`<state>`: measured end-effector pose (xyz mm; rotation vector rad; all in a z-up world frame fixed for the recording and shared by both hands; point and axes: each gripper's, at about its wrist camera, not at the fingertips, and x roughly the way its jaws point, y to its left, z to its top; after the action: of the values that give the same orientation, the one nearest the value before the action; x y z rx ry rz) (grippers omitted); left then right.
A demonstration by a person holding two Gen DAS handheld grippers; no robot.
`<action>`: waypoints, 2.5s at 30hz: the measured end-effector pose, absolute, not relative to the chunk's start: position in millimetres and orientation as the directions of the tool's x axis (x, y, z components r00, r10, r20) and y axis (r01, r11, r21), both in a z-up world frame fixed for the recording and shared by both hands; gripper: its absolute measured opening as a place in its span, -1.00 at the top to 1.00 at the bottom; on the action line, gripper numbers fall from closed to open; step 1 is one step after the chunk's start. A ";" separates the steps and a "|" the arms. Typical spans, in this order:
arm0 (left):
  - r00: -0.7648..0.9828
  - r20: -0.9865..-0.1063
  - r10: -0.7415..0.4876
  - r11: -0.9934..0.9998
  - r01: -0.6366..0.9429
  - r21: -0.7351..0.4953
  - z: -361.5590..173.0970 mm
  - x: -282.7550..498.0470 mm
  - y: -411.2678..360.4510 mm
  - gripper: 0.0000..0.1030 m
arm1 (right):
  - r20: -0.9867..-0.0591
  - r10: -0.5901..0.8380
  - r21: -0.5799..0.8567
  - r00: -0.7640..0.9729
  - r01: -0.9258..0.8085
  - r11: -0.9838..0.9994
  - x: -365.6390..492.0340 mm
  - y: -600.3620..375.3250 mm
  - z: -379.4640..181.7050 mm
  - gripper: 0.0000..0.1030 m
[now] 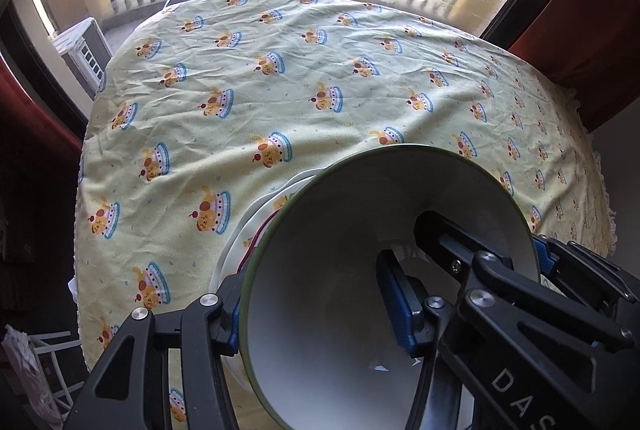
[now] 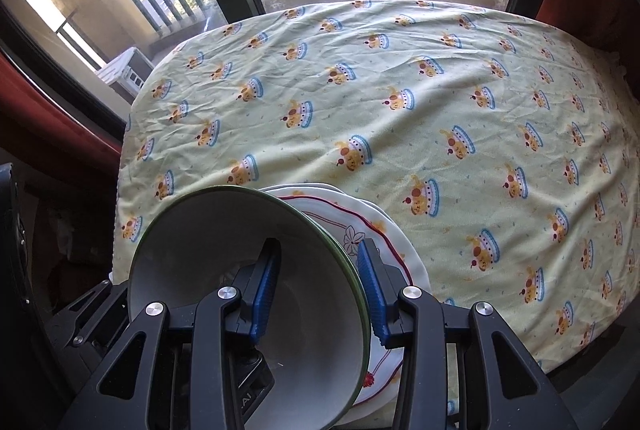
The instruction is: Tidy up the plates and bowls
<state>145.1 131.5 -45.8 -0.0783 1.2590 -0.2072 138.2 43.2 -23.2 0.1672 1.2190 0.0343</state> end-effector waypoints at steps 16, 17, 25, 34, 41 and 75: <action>0.332 -0.926 -0.180 0.978 0.162 -0.132 -54.5 129.8 132.7 -0.39 | -0.937 0.030 0.072 0.348 0.108 0.991 126.6 44.2 -39.9 -0.13; 0.336 -0.925 -0.179 0.979 0.158 -0.132 -54.5 127.9 133.4 -0.44 | -0.937 0.025 0.070 0.347 0.117 0.991 124.5 42.7 -40.4 -0.21; 0.449 -0.887 -0.108 0.992 0.106 -0.067 -34.8 111.8 139.5 -0.69 | -0.916 0.045 0.097 0.398 0.109 0.989 107.7 32.6 -25.8 -0.47; 0.599 -0.800 -0.019 0.999 -0.010 -0.031 8.8 80.8 133.5 -0.72 | -0.843 0.110 0.154 0.526 0.041 0.987 88.6 5.5 12.2 -0.52; 0.662 -0.749 0.004 0.997 -0.064 -0.051 18.7 39.8 114.0 -0.72 | -0.789 0.142 0.156 0.598 -0.028 0.987 53.2 -16.6 32.2 -0.54; 0.740 -0.673 0.001 0.995 -0.067 -0.072 -21.7 -62.3 40.7 -0.85 | -0.699 -0.009 0.033 0.715 0.044 0.998 -79.7 -114.2 -11.4 -0.70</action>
<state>-62.3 40.7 -21.7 -0.0941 0.7373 0.0375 -79.7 -114.2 -11.4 0.0481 0.7736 -0.0293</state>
